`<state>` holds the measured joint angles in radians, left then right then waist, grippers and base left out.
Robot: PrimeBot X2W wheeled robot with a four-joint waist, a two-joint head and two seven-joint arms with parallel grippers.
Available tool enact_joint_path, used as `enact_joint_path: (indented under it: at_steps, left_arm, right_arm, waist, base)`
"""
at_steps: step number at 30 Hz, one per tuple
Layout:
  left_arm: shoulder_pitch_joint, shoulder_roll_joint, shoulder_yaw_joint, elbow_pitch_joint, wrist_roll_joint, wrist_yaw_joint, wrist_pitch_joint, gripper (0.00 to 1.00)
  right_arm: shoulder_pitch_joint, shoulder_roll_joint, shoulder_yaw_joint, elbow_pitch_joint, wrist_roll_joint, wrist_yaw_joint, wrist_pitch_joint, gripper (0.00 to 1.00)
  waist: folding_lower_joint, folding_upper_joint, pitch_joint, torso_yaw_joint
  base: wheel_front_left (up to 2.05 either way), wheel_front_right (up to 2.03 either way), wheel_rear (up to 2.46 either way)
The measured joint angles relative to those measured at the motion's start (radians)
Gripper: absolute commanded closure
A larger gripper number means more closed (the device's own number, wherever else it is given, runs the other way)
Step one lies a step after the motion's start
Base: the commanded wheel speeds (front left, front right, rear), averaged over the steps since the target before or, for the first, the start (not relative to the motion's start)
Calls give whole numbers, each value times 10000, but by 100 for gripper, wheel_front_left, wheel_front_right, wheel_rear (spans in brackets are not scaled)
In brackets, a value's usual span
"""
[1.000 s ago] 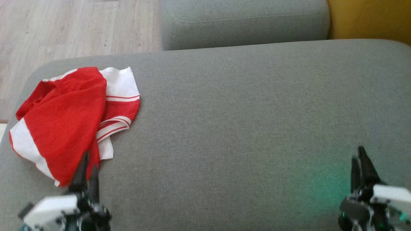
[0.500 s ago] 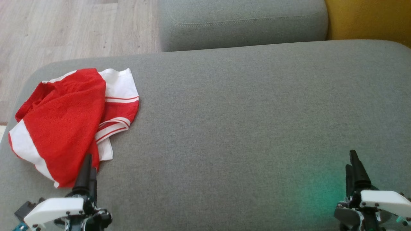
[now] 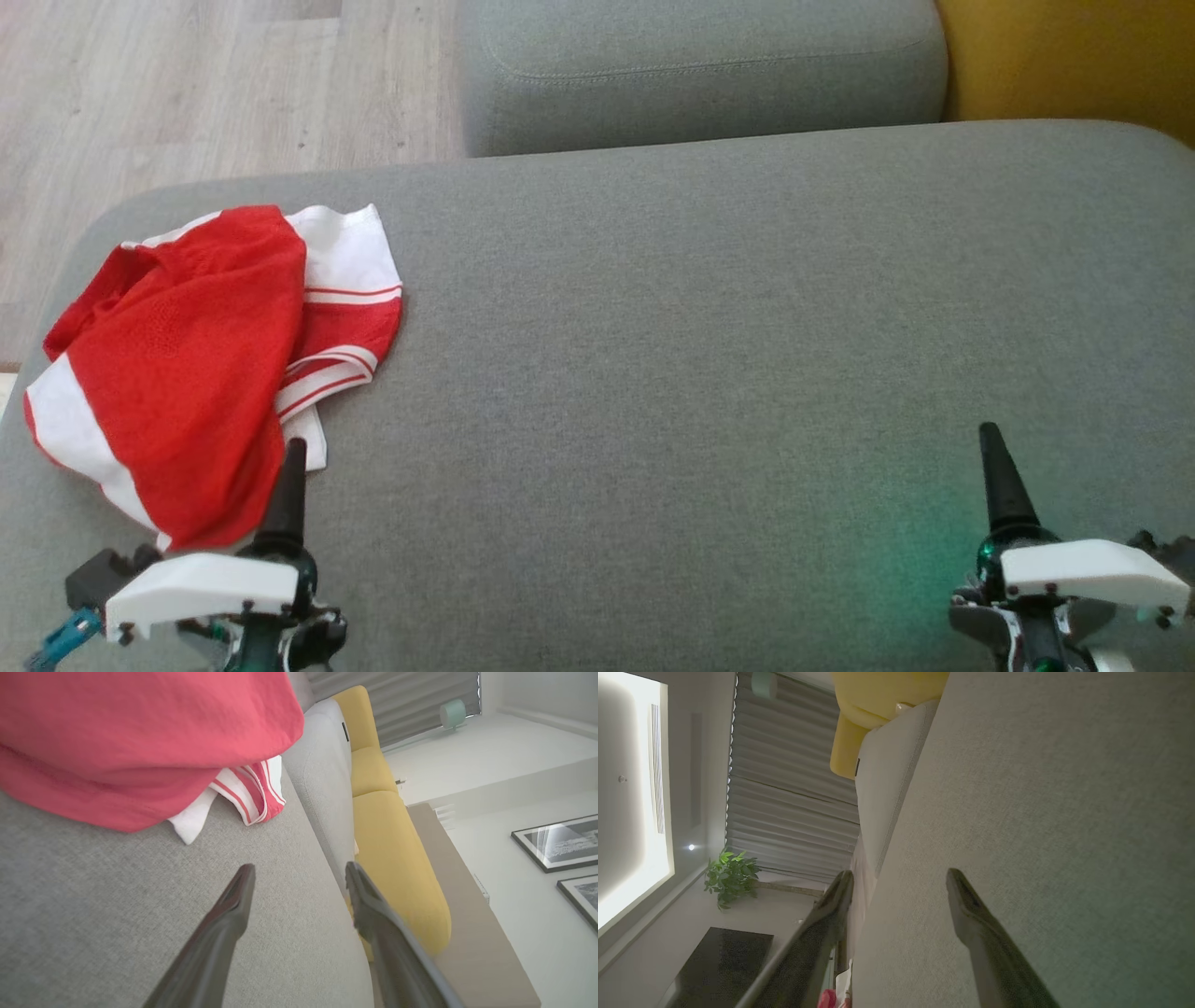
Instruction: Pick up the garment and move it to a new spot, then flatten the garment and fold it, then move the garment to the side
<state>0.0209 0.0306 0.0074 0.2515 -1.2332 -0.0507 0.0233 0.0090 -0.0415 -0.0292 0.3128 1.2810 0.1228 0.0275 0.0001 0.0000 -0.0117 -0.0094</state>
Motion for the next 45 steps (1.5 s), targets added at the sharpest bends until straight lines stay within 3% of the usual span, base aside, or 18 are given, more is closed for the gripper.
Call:
enact_joint_path:
  at_steps: [14,45]
  left_arm:
    - [370,291,-669,-537,1768,763,-399,0]
    - [689,627,-1655,-1338,5486,1578,-1250,0]
  right_arm:
    - [10,-46,606,-171,-1787,0,-439,0]
    - [62,-159,1632,-616,-5381,0,-1262,0]
  waist:
    - [0,0,-205,-66]
    - [0,0,-481,-165]
  base:
    - [0,0,0]
    - [0,0,0]
